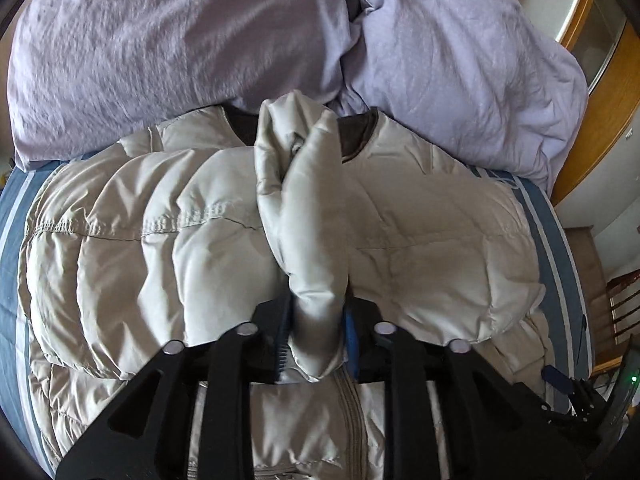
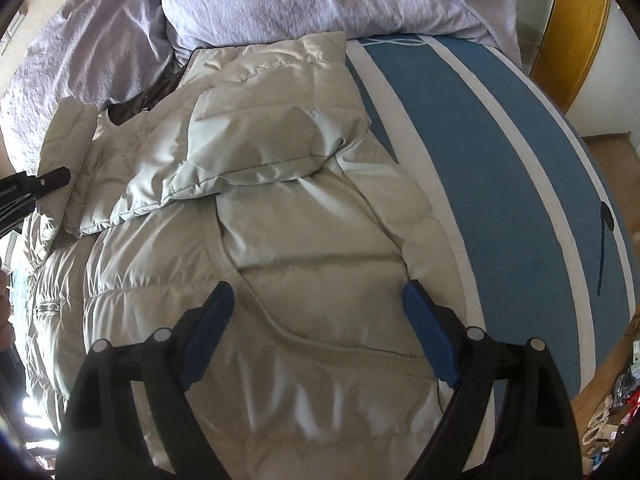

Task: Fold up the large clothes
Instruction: 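Grasp the other sleeve cuff with the left gripper, fold it across, release, then move both grippers to the jacket hem and grasp it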

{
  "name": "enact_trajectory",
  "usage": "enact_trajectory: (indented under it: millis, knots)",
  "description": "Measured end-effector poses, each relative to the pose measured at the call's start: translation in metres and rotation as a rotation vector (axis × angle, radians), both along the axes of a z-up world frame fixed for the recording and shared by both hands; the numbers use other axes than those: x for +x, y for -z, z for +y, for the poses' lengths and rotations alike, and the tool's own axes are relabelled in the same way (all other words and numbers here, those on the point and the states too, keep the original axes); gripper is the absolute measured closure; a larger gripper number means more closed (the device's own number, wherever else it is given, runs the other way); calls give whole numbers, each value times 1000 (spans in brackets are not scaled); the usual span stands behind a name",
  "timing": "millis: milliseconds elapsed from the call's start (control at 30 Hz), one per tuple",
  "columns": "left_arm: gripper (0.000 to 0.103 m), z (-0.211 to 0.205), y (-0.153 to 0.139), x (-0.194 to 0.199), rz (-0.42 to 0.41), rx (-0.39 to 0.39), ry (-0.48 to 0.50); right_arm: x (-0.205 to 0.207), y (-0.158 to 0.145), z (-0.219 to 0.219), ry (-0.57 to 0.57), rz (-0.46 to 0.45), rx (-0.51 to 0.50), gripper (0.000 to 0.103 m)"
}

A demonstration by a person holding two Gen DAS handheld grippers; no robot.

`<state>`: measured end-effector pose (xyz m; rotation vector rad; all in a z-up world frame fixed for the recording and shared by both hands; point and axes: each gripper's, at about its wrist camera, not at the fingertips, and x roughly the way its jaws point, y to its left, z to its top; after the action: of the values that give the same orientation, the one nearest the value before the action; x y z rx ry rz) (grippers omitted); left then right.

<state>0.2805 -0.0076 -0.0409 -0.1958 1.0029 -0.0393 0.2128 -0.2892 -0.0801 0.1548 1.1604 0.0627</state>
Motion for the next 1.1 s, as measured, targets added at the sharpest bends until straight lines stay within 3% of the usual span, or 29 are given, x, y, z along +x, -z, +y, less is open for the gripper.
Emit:
enact_trajectory:
  millis: [67,133,333,567,700,767,933,1100]
  knots:
    - [59,-2,-4,-3,-7,-12,13,2,0,0,0,0,1,16]
    - [30,-3,-10,-5,-28,3,12,3,0,0,-1,-2,4,16]
    - [29,12,-20,-7,-70,62,-37,5,0,0,1,-8,11,16]
    - [29,31,17,0,38,41,-114,2,2,-1,3,-2,7,16]
    - [29,13,40,2,74,138,-94,-2,3,-2,-1,3,2,16]
    - [28,13,45,5,80,138,-105,-4,2,-1,-4,7,-2,16]
    - [29,17,35,-2,68,99,-112,-11,-1,-2,-8,1,-4,14]
    - [29,36,13,-41,1,84,-103,-19,-6,-1,-14,-9,-4,14]
